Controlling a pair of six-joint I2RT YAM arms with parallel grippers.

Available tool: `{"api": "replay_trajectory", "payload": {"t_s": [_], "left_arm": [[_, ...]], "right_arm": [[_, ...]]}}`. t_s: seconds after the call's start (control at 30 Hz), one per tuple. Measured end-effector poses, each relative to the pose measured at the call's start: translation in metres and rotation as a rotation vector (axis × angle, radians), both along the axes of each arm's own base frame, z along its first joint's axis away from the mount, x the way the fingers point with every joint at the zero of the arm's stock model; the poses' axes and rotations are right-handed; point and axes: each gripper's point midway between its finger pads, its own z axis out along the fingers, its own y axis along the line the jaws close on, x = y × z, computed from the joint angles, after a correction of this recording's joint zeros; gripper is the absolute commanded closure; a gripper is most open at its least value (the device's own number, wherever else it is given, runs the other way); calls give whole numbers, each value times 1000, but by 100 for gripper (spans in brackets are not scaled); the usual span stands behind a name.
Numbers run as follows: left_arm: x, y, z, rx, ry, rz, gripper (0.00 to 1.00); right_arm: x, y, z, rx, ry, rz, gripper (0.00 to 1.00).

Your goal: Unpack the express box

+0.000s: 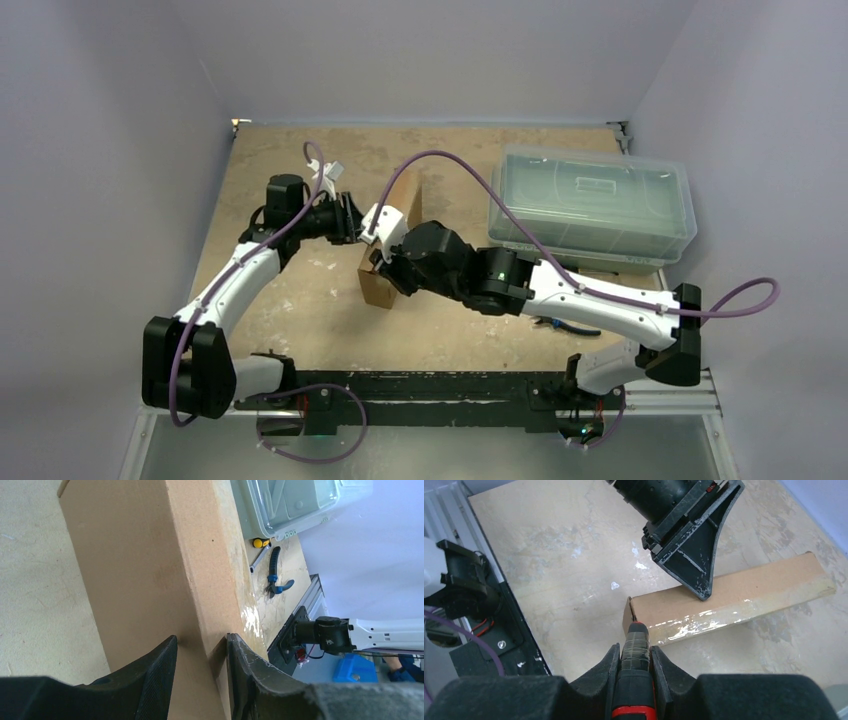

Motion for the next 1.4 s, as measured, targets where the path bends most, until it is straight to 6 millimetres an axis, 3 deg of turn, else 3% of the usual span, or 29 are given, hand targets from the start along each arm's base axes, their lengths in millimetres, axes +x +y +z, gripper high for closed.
{"api": "replay_trajectory", "payload": {"t_s": [0.4,0.6,0.8,0.9,0.97,1.03,1.1,1.23,1.33,1.4], "left_arm": [[1,-5,0,13,-6,-26,63],[5,-8,1,9,-9,-18,59],[32,-49,2,-17,-15,-69,59],[48,-62,3,-34,-5,-74,42],[60,-59,2,-7,4,-39,30],[69,-47,0,15,23,11,21],[77,-23,-1,30,48,81,16],[96,58,-1,99,85,328,13],[93,102,15,130,46,476,13],[82,115,25,147,2,530,11]], "right_arm": [[2,-14,-4,57,-47,194,100],[7,-14,-5,67,-54,161,100],[29,-19,-6,65,-77,32,100],[48,-18,-6,66,-73,-76,100],[59,-17,-6,73,-65,-132,100],[68,-18,-7,94,-49,-176,100],[74,-21,-6,114,-31,-203,100],[90,-30,-8,137,4,-260,100],[105,-34,-12,138,34,-300,100],[114,-33,-14,140,54,-319,100]]}}
